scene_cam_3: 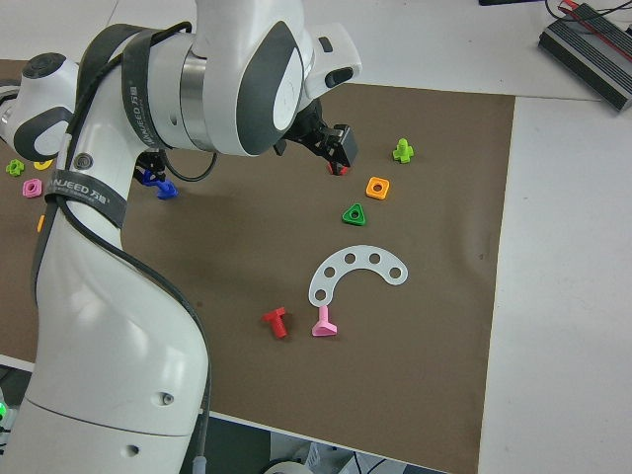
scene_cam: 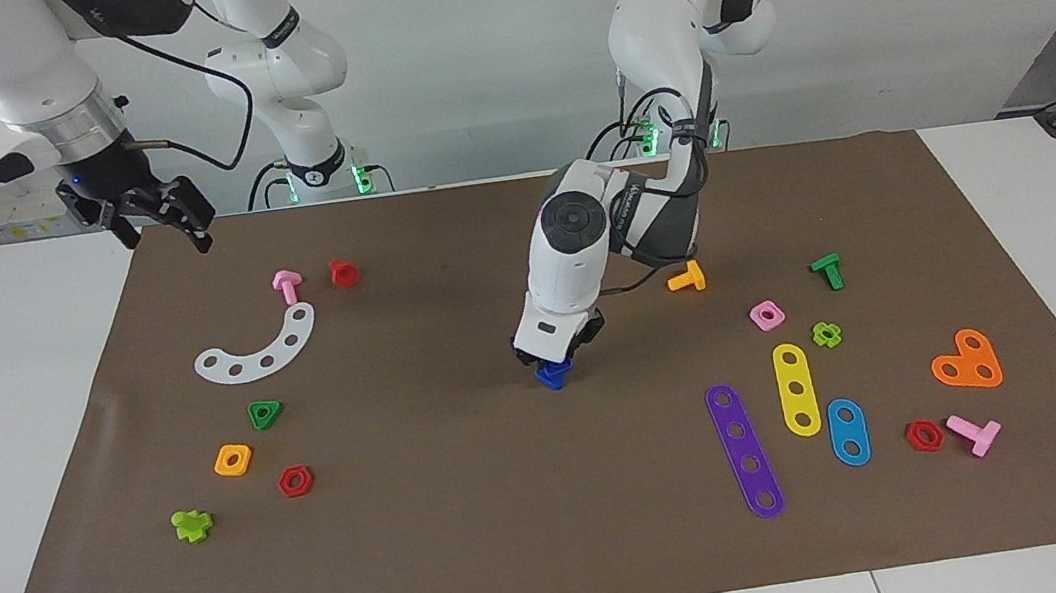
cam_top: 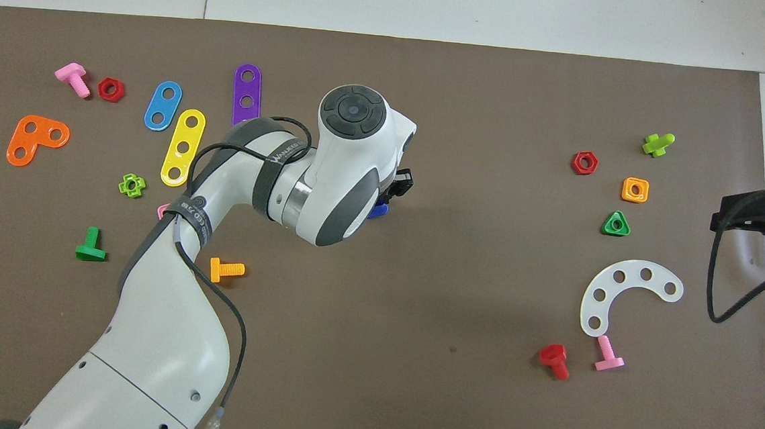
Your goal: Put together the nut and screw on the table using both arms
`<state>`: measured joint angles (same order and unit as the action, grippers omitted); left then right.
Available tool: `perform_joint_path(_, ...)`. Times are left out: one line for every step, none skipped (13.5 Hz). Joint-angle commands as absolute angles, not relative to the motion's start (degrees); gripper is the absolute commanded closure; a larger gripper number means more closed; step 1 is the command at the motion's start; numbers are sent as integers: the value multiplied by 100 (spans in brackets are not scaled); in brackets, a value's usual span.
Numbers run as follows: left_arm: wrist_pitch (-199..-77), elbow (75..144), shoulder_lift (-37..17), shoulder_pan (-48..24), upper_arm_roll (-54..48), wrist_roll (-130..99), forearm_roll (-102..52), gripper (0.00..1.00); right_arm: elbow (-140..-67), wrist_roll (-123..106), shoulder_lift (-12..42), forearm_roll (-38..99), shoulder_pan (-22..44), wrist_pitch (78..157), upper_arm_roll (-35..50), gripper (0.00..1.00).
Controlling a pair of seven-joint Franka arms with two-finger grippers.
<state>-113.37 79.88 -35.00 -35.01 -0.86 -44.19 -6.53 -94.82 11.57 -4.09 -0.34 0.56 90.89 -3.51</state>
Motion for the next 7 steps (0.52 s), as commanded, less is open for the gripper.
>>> perform_joint_path(-11523,8147,-3472,-3507,-70,-4456,-791,97,-9545,1002,-501,79,62,9035,-378,0)
perform_joint_path(-11479,8147,-3472,-3507,-70,-4456,-800,97,-9545,1002,-501,79,62,9035,-378,0)
perform_joint_path(-11426,8113,-3472,-3498,-70,-4456,-878,97,-9545,1002,-501,79,62,9035,-378,0)
perform_joint_path(-11365,8069,-3472,-3489,-70,-4456,-922,97,-9545,1002,-501,79,62,9035,-378,0)
perform_joint_path(-11303,8060,-3472,-3489,-70,-4447,-932,97,-9545,1002,-501,79,62,9044,-378,0)
perform_joint_path(-11251,8060,-3463,-3489,-70,-4456,-940,97,-9545,1002,-501,79,62,9035,-378,0)
perform_joint_path(-11172,8060,-3463,-3489,-70,-4456,-1001,97,-9545,1002,-501,79,62,9035,-378,0)
